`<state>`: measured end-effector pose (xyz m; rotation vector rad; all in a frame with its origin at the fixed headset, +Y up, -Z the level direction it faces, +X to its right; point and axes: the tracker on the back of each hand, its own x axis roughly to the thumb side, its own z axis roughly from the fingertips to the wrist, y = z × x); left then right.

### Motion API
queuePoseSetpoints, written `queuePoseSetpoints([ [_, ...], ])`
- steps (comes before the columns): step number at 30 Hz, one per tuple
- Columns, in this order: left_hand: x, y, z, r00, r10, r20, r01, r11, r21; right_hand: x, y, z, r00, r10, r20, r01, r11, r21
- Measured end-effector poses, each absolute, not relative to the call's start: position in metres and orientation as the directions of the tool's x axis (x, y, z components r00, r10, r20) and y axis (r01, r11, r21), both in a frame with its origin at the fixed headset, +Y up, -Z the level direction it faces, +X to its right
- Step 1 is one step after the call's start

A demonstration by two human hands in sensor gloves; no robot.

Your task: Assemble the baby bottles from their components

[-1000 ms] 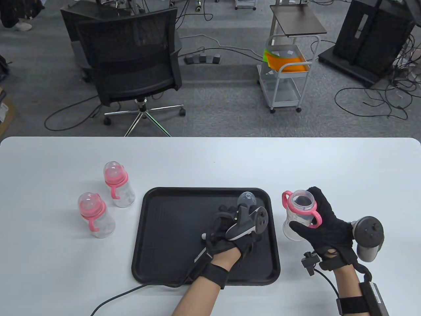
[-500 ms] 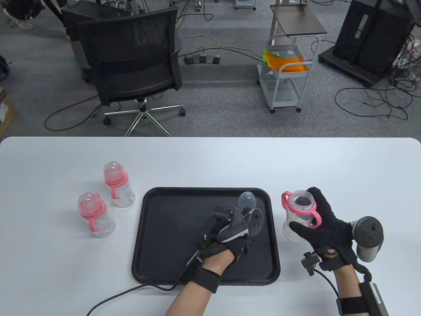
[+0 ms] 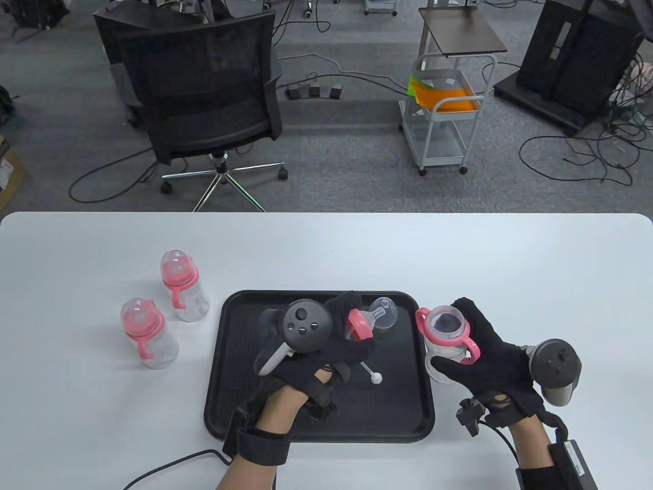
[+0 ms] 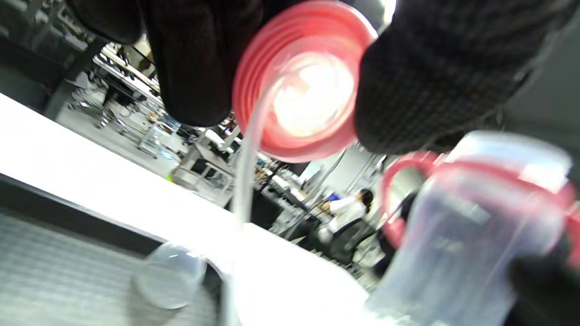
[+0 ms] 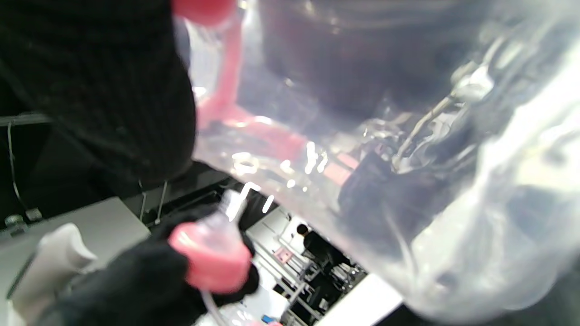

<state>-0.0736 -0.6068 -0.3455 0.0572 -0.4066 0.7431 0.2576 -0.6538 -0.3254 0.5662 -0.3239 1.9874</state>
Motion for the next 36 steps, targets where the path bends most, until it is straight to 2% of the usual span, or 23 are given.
queuePoseSetpoints([
  [5,-0.088,-0.593,-0.342,0.583,0.701,0.410,-0.740,0.667,-0.088,0.246,-0.658,-0.325,-0.493,0.696,0.522,-0.808,-0.589,0.023],
  [11,-0.100,-0.579,-0.337,0.458,0.764,0.455,-0.823,0.557,-0.108,0.216,-0.662,-0.320,-0.645,0.516,0.563,-0.597,-0.801,0.049],
  [15,-0.094,-0.574,-0.331,0.366,0.782,0.505,-0.860,0.491,-0.138,0.205,-0.666,-0.318,-0.718,0.410,0.562,-0.468,-0.882,0.045],
  [21,-0.076,-0.571,-0.322,0.262,0.782,0.565,-0.881,0.433,-0.192,0.193,-0.672,-0.316,-0.660,0.474,0.583,-0.469,-0.866,0.173],
  [32,-0.072,-0.562,-0.310,0.207,0.775,0.597,-0.907,0.381,-0.181,0.176,-0.674,-0.312,-0.607,0.537,0.586,-0.512,-0.828,0.229],
  [36,-0.061,-0.567,-0.309,0.171,0.789,0.590,-0.904,0.363,-0.224,0.171,-0.676,-0.310,-0.561,0.586,0.584,-0.542,-0.794,0.276],
])
